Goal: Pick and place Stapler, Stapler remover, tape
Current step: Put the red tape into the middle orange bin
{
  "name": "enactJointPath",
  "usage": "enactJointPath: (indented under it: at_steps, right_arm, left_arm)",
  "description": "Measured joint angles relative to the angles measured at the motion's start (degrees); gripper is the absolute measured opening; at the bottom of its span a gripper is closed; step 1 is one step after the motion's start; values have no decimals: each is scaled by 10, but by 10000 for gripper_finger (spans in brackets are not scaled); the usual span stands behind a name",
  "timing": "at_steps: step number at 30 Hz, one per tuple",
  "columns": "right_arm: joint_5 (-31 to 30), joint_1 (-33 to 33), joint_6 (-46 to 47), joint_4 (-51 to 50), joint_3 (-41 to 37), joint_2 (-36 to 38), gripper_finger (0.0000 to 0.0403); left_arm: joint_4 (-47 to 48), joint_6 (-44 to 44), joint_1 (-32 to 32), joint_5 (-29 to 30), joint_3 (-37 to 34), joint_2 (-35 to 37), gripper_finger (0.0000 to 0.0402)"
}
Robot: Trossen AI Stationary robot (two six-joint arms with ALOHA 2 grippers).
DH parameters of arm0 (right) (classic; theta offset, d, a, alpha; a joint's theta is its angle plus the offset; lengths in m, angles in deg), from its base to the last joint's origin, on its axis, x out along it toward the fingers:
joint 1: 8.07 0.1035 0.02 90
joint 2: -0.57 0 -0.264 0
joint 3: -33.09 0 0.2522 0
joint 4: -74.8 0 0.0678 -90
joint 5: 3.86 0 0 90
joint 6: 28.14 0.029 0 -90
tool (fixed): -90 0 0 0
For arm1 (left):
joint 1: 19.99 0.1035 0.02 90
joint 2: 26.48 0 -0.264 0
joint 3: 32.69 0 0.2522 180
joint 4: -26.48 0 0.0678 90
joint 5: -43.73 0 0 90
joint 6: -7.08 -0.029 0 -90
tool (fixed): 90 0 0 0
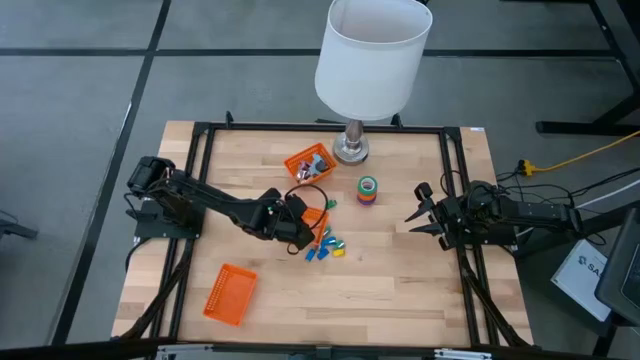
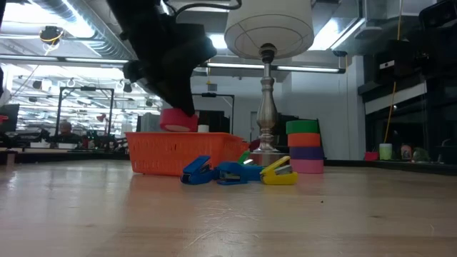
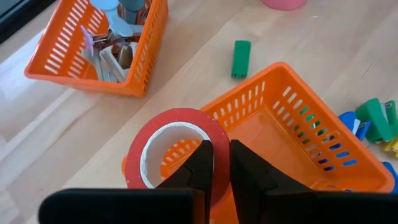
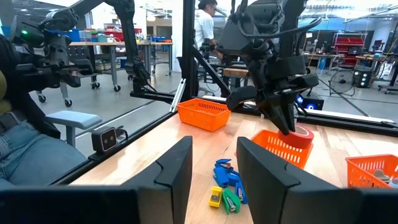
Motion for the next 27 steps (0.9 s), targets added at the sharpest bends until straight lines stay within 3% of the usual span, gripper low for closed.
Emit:
enactJointPath:
  at_steps: [27]
  right_arm:
    - [0,0,0,0,0,0,129]
  left_arm:
    - [3,21,0,-1,0,0,32]
